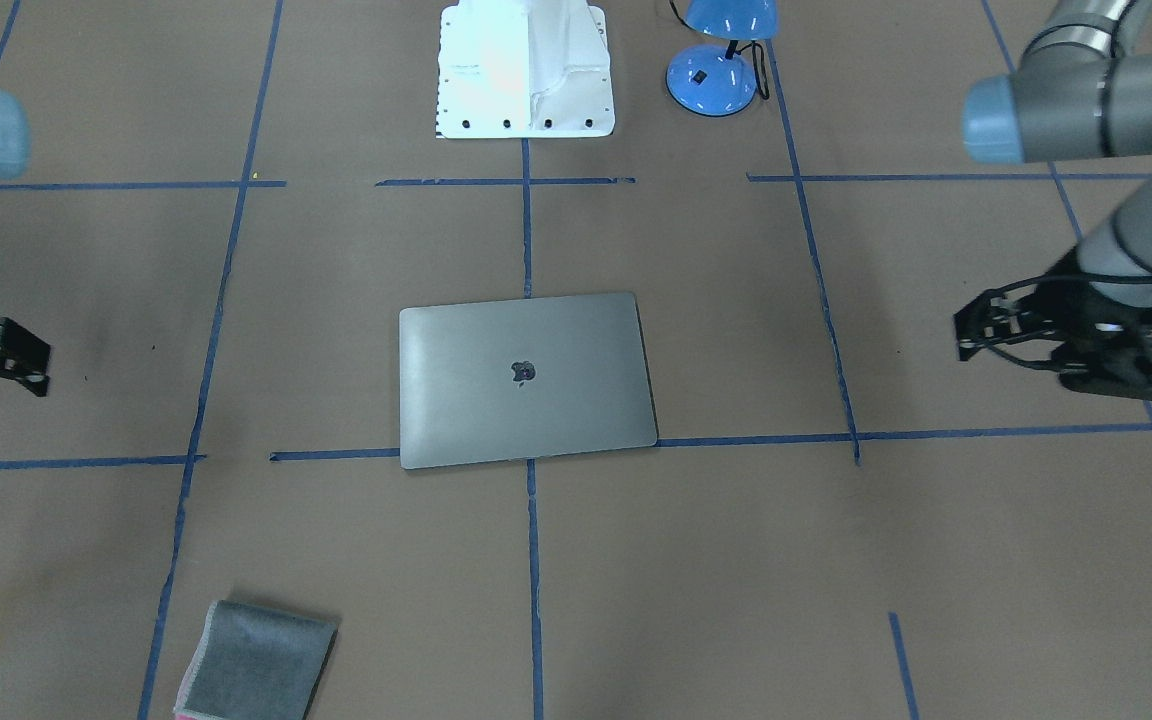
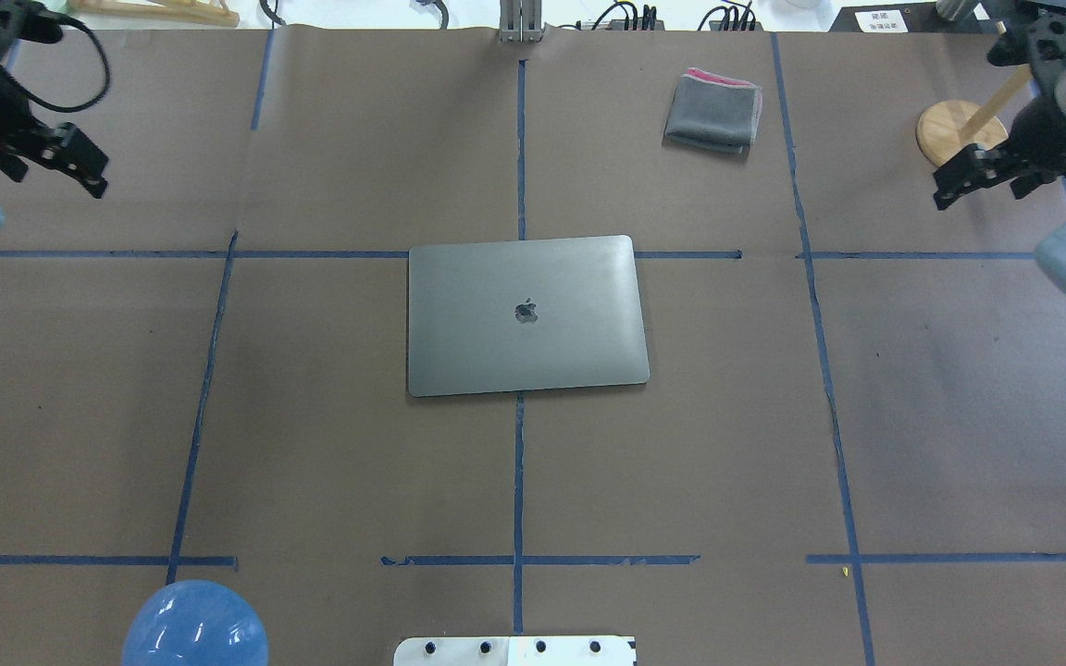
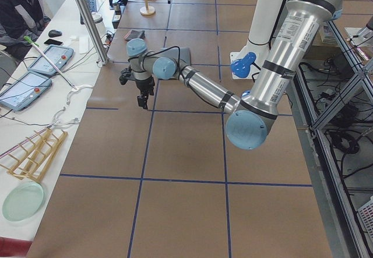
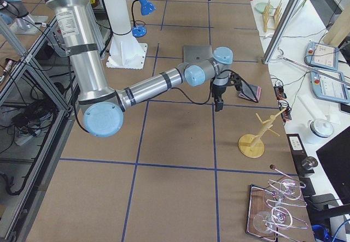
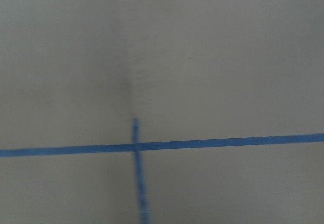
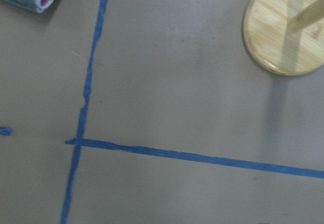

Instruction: Close laptop

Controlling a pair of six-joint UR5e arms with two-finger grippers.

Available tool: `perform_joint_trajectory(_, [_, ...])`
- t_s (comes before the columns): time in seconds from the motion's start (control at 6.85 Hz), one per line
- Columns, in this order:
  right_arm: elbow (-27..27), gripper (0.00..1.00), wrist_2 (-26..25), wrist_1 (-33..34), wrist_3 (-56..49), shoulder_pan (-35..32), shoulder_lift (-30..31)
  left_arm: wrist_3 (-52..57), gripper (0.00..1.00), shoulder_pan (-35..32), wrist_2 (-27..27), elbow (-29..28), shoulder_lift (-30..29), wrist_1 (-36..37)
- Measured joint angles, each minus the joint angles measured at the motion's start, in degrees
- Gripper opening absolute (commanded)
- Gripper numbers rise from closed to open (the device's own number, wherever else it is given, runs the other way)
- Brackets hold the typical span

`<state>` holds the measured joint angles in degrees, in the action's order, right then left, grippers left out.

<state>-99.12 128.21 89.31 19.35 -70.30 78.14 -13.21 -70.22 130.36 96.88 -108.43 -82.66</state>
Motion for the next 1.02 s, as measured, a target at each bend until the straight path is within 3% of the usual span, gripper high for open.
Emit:
perform_joint_trajectory(0.15, [-0.34, 1.00, 2.63, 0.30, -7.96, -5.44, 3.73, 9.31, 1.00, -5.78, 2.21, -0.59, 3.99, 0.35])
perform_joint_trajectory(0.44, [-0.70, 1.00, 4.94, 0.62, -18.85, -12.84, 10.54, 17.46, 0.99, -13.24, 3.73, -0.64, 10.62, 2.33])
perform_joint_trajectory(1.02, [-0.25, 1.00, 4.94, 0.51, -20.89, -15.26, 17.32, 18.47, 1.00, -15.39, 5.01, -0.66, 19.88, 3.04])
